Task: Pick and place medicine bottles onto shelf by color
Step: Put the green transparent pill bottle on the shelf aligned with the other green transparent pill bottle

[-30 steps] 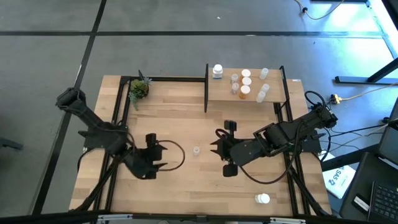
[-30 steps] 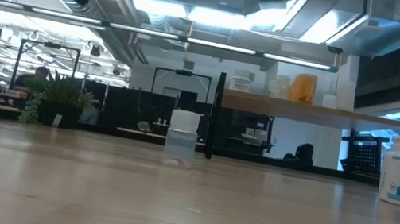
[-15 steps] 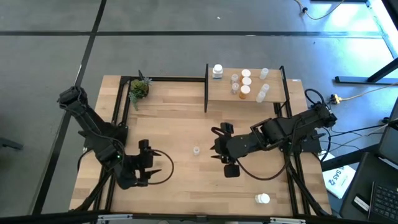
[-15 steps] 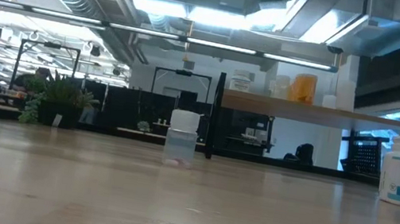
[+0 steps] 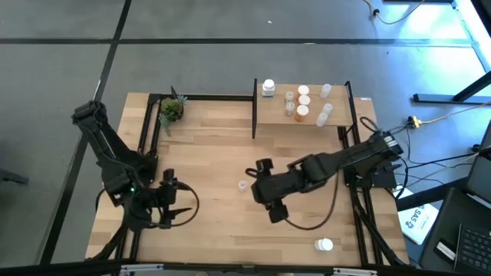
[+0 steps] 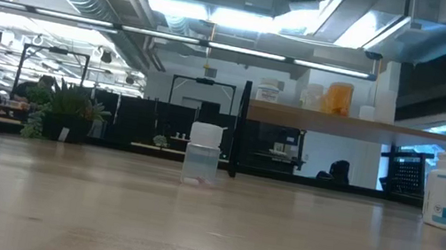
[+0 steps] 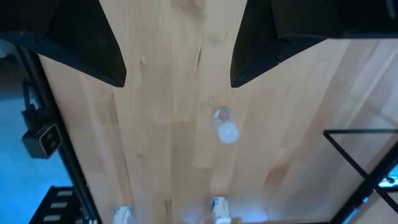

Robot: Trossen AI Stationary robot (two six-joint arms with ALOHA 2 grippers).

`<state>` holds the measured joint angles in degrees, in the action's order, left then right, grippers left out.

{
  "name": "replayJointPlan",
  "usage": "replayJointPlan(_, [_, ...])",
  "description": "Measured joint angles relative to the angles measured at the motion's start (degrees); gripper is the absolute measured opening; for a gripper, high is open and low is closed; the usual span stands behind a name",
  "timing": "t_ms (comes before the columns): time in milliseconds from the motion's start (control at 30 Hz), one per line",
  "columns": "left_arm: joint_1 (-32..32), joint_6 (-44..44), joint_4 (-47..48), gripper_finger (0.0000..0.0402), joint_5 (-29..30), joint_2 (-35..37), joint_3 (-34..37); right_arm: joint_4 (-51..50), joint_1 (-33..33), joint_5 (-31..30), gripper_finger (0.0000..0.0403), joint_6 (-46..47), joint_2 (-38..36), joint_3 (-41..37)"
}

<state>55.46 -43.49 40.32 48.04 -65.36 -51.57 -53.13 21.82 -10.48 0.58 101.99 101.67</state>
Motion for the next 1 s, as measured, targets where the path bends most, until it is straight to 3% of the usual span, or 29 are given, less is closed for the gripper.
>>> replayJointPlan(300, [0.9,0.1,0.2,0.0283,0.6,1.0,0.0,0.3,-5.0,0.3,0.0228,-1.5,8.6,0.0])
replayJointPlan(500, [0.9,0.1,0.2,0.0283,0.6,1.0,0.0,2.6,-8.8,9.1,0.0228,-6.6,12.9,0.0])
replayJointPlan(1000, [0.9,0.1,0.4,0.0283,0.5,1.0,0.0,5.1,-12.1,9.3,0.0228,-9.6,19.0,0.0])
